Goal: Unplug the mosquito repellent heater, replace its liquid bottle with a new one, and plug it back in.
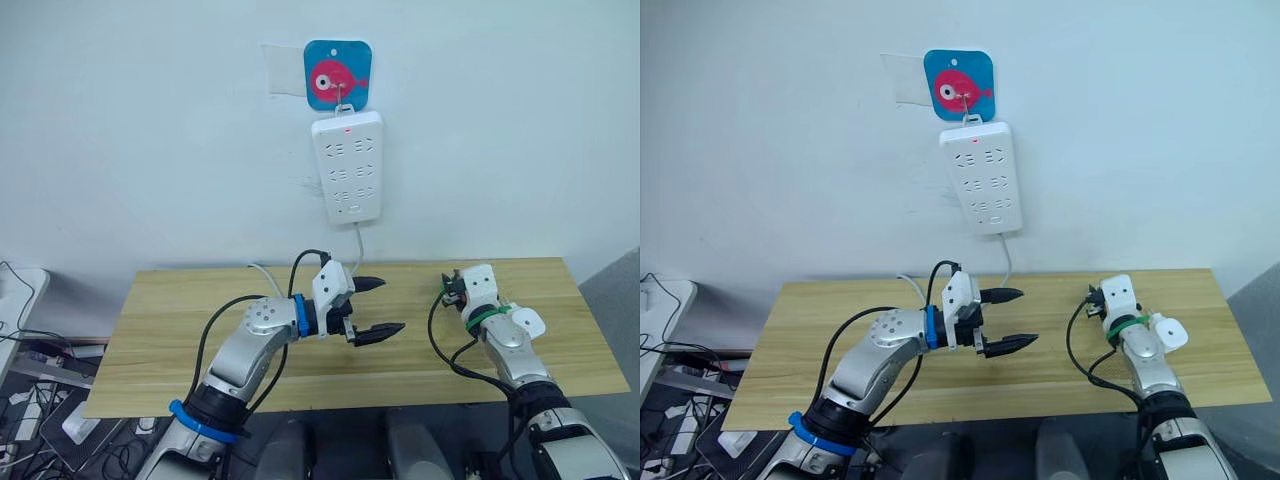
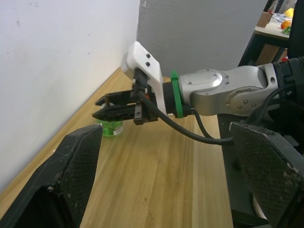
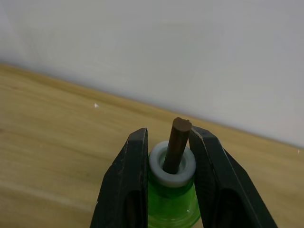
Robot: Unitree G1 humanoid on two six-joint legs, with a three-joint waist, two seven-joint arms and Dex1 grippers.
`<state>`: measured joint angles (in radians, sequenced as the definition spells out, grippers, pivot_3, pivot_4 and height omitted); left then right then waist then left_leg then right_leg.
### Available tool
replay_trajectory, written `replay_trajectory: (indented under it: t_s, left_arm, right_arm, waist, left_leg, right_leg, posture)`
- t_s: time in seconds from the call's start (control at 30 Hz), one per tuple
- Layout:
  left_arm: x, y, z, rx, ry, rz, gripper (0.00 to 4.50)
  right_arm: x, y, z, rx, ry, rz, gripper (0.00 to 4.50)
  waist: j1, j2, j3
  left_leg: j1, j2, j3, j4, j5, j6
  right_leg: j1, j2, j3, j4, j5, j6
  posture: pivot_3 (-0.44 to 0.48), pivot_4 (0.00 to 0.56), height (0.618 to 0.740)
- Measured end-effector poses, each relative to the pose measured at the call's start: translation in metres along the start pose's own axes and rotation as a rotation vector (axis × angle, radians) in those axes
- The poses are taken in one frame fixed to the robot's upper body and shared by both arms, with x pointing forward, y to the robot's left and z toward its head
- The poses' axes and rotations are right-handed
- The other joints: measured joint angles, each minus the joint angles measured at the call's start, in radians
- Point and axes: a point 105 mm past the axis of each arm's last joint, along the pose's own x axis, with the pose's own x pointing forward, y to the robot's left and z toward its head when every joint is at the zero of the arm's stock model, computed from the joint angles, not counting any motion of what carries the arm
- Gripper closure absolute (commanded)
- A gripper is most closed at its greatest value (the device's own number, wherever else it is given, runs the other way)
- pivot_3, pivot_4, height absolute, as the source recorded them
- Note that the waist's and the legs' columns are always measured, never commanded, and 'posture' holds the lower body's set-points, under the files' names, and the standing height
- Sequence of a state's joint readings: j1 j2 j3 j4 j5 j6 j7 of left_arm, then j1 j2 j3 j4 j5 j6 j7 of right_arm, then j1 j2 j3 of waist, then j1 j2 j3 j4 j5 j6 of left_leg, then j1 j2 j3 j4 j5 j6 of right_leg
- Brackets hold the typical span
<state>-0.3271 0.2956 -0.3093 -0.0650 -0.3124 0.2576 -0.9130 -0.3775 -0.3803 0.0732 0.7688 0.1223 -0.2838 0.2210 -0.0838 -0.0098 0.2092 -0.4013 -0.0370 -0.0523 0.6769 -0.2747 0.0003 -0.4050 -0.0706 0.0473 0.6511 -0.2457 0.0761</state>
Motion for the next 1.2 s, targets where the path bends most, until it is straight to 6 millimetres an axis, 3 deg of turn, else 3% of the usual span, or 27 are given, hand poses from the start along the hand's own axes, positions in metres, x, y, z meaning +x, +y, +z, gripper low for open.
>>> replay_trajectory:
  t_s: [0.07, 0.2, 0.3, 0.37, 0.53, 0.63, 0.7, 0.8, 0.9, 1.03, 1.2]
  left_arm:
    - [0.000, 0.001, 0.000, -0.002, -0.005, 0.010, 0.00]
    - [0.000, -0.001, -0.002, -0.014, -0.007, 0.019, 0.00]
    - [-0.003, 0.000, -0.003, -0.022, -0.011, 0.044, 0.00]
    - [-0.008, 0.001, -0.001, -0.023, -0.025, 0.073, 0.00]
    - [-0.039, 0.005, 0.001, -0.049, -0.060, 0.234, 0.00]
    - [-0.057, 0.003, -0.002, -0.077, -0.047, 0.372, 0.00]
    - [-0.070, 0.001, -0.007, -0.077, -0.014, 0.468, 0.00]
    - [-0.094, 0.001, -0.026, -0.078, 0.051, 0.651, 0.00]
    - [-0.123, 0.000, -0.042, -0.092, 0.086, 0.829, 0.00]
    - [-0.154, -0.018, -0.065, -0.139, 0.112, 0.992, 0.00]
    - [-0.160, -0.021, -0.086, -0.162, 0.100, 1.056, 0.00]
  right_arm:
    - [-0.002, -0.001, -0.001, -0.009, -0.005, 0.006, 2.42]
    - [-0.007, -0.003, -0.003, -0.011, -0.009, 0.016, 0.95]
    - [-0.014, -0.004, 0.005, -0.027, -0.046, 0.033, 0.05]
    - [-0.022, -0.004, 0.021, -0.067, -0.091, 0.068, 0.05]
    - [-0.043, 0.004, 0.090, -0.096, -0.241, 0.167, 0.05]
    - [-0.052, 0.041, 0.114, -0.035, -0.250, 0.353, 0.05]
    - [-0.060, 0.072, 0.120, -0.027, -0.229, 0.528, 0.05]
    - [-0.064, 0.096, 0.127, -0.055, -0.214, 0.693, 0.05]
    - [-0.066, 0.102, 0.132, -0.062, -0.202, 0.776, 0.05]
    - [-0.069, 0.107, 0.142, -0.104, -0.195, 0.940, 0.05]
    - [-0.065, 0.112, 0.138, -0.124, -0.159, 1.027, 0.05]
  waist:
    - [0.000, 0.000, -0.001]
    - [0.000, 0.001, -0.001]
    - [0.001, 0.001, -0.002]
    - [0.001, 0.002, -0.002]
    - [0.000, 0.002, -0.003]
    - [0.002, 0.002, -0.005]
    - [0.003, 0.002, -0.005]
    - [0.006, 0.001, -0.005]
    - [0.018, 0.001, -0.004]
    - [0.033, 0.000, -0.004]
    - [0.056, -0.001, -0.003]
  left_leg:
    - [0.000, 0.000, 0.000, 0.000, 0.000, 0.000]
    - [0.000, 0.000, 0.000, 0.000, 0.000, 0.000]
    - [0.000, 0.000, 0.000, 0.000, 0.000, 0.000]
    - [0.000, 0.000, 0.000, 0.000, 0.000, 0.000]
    - [0.001, 0.002, 0.000, 0.000, 0.000, 0.000]
    - [0.001, 0.002, -0.001, 0.000, 0.000, 0.000]
    - [0.001, 0.002, -0.001, 0.000, 0.000, 0.000]
    - [0.001, 0.001, -0.001, 0.000, 0.000, 0.000]
    - [0.001, 0.001, -0.002, 0.000, 0.000, 0.000]
    - [0.002, 0.002, -0.001, 0.000, 0.000, 0.000]
    - [0.001, 0.002, -0.002, 0.000, 0.000, 0.000]
  right_leg:
    - [0.000, 0.000, 0.000, 0.000, 0.000, 0.000]
    - [0.000, 0.000, 0.000, 0.000, 0.000, 0.000]
    - [0.000, 0.000, 0.000, 0.001, 0.000, 0.000]
    - [-0.001, 0.000, 0.000, 0.002, 0.000, 0.000]
    - [-0.001, 0.000, 0.000, 0.004, 0.000, 0.000]
    - [0.000, 0.000, -0.001, 0.004, -0.001, 0.000]
    - [0.000, 0.000, -0.001, 0.004, -0.001, 0.000]
    - [0.000, 0.000, -0.001, 0.003, -0.001, 0.000]
    - [0.000, 0.000, -0.003, 0.003, -0.001, 0.000]
    - [0.002, -0.001, -0.003, 0.000, 0.000, -0.001]
    - [0.002, -0.001, -0.005, -0.001, 0.000, -0.002]
  posture:
    - [-0.078, 0.147, 0.740]
    - [-0.079, 0.145, 0.740]
    - [-0.085, 0.151, 0.740]
    - [-0.094, 0.156, 0.740]
    - [-0.103, 0.160, 0.740]
    - [-0.096, 0.171, 0.740]
    - [-0.086, 0.177, 0.740]
    - [-0.072, 0.182, 0.740]
    - [-0.041, 0.190, 0.740]
    - [-0.017, 0.195, 0.740]
    - [0.010, 0.206, 0.740]
